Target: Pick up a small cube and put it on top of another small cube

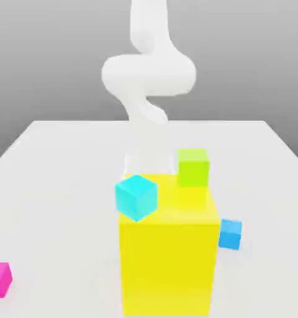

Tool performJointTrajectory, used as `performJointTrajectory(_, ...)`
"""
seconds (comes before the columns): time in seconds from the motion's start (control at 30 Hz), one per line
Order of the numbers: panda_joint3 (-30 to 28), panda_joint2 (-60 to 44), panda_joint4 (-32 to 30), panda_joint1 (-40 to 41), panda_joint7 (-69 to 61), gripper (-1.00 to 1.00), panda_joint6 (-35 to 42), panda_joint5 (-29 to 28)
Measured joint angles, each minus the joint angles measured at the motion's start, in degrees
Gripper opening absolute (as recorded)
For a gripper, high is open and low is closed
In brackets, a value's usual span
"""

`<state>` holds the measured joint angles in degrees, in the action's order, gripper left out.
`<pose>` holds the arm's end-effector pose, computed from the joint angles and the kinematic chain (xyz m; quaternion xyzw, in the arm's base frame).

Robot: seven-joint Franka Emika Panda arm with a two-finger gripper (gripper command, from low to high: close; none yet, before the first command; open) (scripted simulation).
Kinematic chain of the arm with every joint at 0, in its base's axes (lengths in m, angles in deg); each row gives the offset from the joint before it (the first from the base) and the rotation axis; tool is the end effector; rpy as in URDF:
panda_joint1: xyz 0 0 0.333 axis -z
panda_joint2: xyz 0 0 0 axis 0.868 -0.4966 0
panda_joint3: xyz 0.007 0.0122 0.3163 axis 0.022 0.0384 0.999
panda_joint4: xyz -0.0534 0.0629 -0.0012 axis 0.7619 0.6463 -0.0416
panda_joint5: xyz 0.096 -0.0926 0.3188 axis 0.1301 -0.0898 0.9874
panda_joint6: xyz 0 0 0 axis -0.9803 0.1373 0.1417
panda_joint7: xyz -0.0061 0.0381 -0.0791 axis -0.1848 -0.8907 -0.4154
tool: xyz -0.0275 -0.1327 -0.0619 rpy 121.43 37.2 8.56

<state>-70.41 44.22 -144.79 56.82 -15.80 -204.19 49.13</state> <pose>0.3552 0.0191 0.6331 -0.8823 0.3102 -0.3246 0.1416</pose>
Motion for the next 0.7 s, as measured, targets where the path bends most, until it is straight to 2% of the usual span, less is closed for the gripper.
performJointTrajectory(0.23, 0.0, -14.04, -10.69, -10.77, -14.29, 0.0, -10.31, 2.35)
performJointTrajectory(0.47, 2.51, -28.89, -21.65, -20.18, -28.48, 0.0, -21.1, 3.77)
performJointTrajectory(0.6, 5.41, -38.64, -28.5, -24.8, -34.88, 0.0, -28.19, 1.02)
performJointTrajectory(0.7, 5.22, -45.01, -29.32, -25.11, -34.47, 0.0, -33.2, -2.46)
